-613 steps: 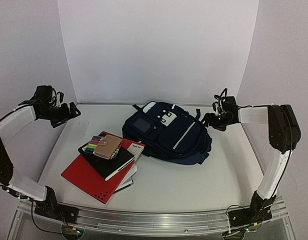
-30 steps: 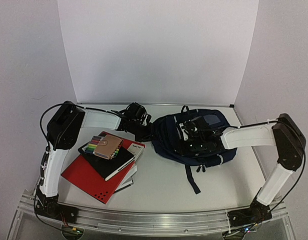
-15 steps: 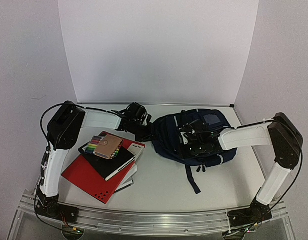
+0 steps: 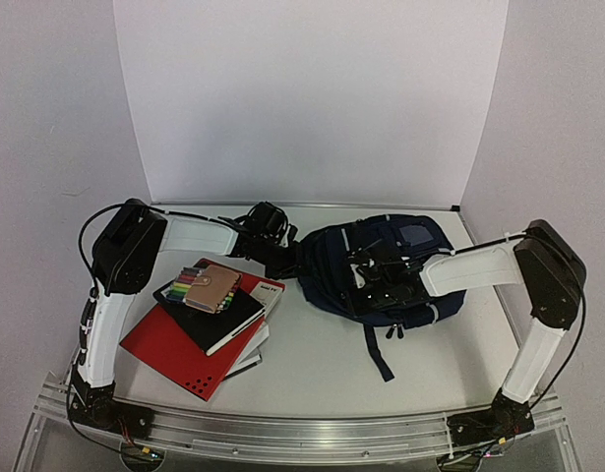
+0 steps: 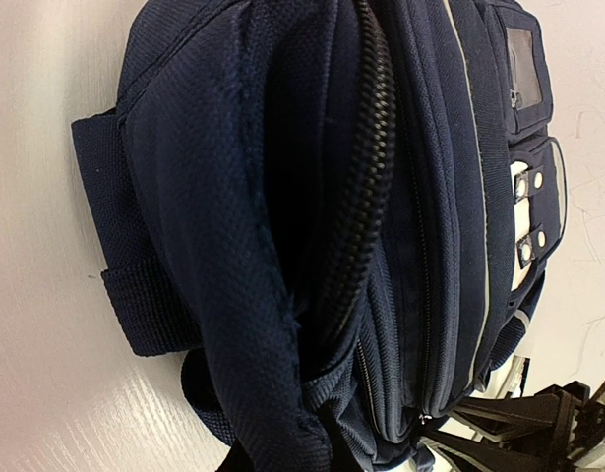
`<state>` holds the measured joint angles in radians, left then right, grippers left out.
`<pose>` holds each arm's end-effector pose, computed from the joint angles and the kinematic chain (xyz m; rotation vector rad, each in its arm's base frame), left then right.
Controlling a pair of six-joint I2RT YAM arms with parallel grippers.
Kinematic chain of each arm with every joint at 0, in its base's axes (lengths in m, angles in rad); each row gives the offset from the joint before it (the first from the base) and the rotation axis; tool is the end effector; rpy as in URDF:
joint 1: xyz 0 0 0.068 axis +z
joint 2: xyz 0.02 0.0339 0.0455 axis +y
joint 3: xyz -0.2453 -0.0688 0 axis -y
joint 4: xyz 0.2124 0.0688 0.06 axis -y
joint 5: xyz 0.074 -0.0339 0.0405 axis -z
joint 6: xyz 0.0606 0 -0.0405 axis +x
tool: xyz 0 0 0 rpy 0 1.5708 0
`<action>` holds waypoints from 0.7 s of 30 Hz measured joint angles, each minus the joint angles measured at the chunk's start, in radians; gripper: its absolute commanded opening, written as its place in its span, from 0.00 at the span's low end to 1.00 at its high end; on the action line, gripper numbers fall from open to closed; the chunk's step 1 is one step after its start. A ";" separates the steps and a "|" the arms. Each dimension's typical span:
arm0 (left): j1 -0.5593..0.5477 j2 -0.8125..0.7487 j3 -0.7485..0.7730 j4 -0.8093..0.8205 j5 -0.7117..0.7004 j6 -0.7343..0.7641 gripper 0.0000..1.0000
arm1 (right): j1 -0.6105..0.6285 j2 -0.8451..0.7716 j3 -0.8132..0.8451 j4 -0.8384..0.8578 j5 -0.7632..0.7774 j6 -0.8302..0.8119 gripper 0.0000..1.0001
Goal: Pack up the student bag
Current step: Unzip the student bag at the center of the board.
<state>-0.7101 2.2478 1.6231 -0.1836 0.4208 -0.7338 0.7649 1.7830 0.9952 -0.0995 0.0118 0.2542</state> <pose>0.3405 -0.3254 0.1356 0.1929 2.6177 -1.1120 0.2523 0.2412 0.1407 -0.6281 2.4269 0.4220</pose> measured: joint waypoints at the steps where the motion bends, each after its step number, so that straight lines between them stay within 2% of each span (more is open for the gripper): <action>1: 0.000 0.000 0.000 0.000 0.000 0.000 0.00 | 0.001 0.010 0.007 -0.001 0.005 0.002 0.20; 6: 0.001 0.000 0.000 0.002 -0.006 0.000 0.00 | 0.007 0.057 0.046 -0.023 0.036 0.015 0.20; 14: 0.005 0.000 0.000 0.009 -0.016 0.000 0.00 | 0.011 0.091 0.088 -0.037 0.050 0.017 0.01; 21: 0.005 0.000 0.000 0.009 -0.016 0.000 0.00 | 0.009 0.088 0.091 -0.031 0.018 0.016 0.00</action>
<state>-0.7048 2.2478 1.6233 -0.1745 0.4047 -0.7338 0.7740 1.8711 1.0861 -0.1308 0.0299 0.2700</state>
